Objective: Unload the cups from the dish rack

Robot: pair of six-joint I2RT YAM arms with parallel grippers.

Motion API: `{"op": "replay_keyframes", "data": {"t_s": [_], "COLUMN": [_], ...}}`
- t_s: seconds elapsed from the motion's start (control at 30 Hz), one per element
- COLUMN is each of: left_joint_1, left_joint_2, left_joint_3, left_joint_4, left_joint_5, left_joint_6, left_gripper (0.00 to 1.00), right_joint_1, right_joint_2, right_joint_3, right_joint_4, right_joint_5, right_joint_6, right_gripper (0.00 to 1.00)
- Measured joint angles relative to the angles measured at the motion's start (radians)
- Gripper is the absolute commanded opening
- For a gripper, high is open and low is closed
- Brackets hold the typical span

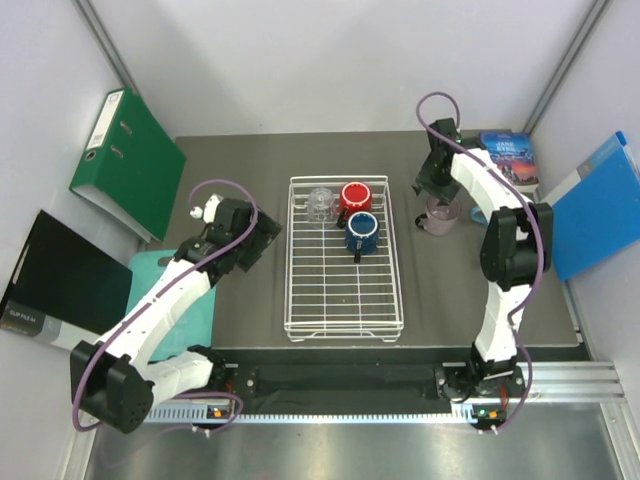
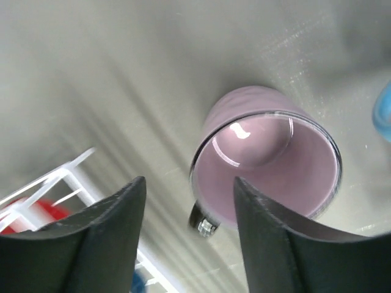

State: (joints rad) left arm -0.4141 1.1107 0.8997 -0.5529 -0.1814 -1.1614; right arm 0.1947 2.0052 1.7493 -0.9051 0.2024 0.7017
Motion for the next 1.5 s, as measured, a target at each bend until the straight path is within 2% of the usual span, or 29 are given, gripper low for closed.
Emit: {"op": "replay_keyframes", "data": {"t_s": [0.2,0.37,0.67,0.8,0.93,1.1,1.5], "left_joint_1": [0.0,-0.037,-0.39,-0.448,-0.454,-0.452,-0.453], "left_joint_2": [0.002,0.053,0.357,0.493,0.603,0.729,0.827], "left_joint_3": [0.019,0.084,0.439,0.555,0.627,0.731,0.803], "left_joint_4": [0.0,0.003,-0.036,-0.056,-0.08,-0.111,-0.114], "left_joint_5": [0.001,0.016,-0.134,-0.178,-0.194,-0.19,-0.179], "left_joint_6": [0.031,0.101,0.288,0.354,0.417,0.499,0.549], "left_gripper": [0.97,0.99,0.99,0.99,0.99,0.99,0.99], "right_joint_1": [0.014,0.053,0.271,0.322,0.332,0.333,0.333], "right_joint_2": [-0.072,-0.248,-0.754,-0.873,-0.946,-1.001,-1.021], "right_joint_3": [0.096,0.055,-0.279,-0.412,-0.498,-0.507,-0.512], "right_joint_4": [0.004,0.064,0.222,0.238,0.225,0.223,0.219], "right_joint_5": [-0.031,-0.049,-0.029,-0.013,-0.005,0.005,0.002], "right_joint_6": [0.0,-0.017,-0.118,-0.141,-0.16,-0.18,-0.188], "right_gripper": [0.67,0.69,0.72,0.72,0.72,0.72,0.72]}}
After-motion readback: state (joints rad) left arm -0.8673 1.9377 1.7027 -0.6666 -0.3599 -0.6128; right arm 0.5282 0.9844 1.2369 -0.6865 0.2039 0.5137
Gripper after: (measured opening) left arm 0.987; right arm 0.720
